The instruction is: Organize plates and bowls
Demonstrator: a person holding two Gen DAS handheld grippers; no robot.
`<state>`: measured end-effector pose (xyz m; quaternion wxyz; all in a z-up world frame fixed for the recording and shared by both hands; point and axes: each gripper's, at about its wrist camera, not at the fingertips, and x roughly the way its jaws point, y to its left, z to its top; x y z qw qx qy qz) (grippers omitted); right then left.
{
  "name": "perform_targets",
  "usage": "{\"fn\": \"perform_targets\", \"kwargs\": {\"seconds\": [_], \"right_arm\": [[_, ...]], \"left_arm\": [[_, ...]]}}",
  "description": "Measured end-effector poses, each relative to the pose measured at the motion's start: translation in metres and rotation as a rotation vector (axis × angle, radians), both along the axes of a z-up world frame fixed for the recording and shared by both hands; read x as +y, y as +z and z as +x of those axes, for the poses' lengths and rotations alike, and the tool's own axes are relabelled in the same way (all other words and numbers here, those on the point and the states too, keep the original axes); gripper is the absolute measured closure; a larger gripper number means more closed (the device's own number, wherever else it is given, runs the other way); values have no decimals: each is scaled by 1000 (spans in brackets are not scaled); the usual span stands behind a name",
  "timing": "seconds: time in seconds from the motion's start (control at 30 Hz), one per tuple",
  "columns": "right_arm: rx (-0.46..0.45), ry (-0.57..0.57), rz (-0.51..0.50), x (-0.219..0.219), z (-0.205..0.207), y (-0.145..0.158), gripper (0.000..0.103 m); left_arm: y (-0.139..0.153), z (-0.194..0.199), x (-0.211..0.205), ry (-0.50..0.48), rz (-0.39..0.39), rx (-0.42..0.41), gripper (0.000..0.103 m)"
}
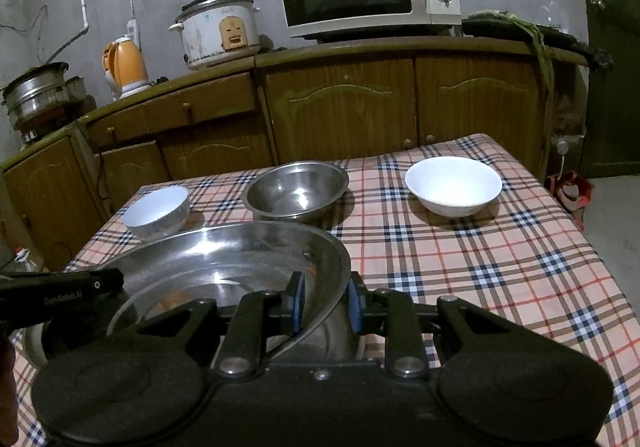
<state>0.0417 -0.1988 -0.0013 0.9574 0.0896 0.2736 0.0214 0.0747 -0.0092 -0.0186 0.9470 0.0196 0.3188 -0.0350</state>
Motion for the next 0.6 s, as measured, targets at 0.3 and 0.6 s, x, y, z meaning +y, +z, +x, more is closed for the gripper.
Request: {"fn": "perform_targets", "kwargs": {"seconds": [0.3,0.6], "right_arm": [[26,10,7,5,11,-17,73],[76,8,6,5,21,-43,73]], "left_arm": [[-15,9,5,2,7,21,85],[-41,19,6,-10,12,63,85]]}}
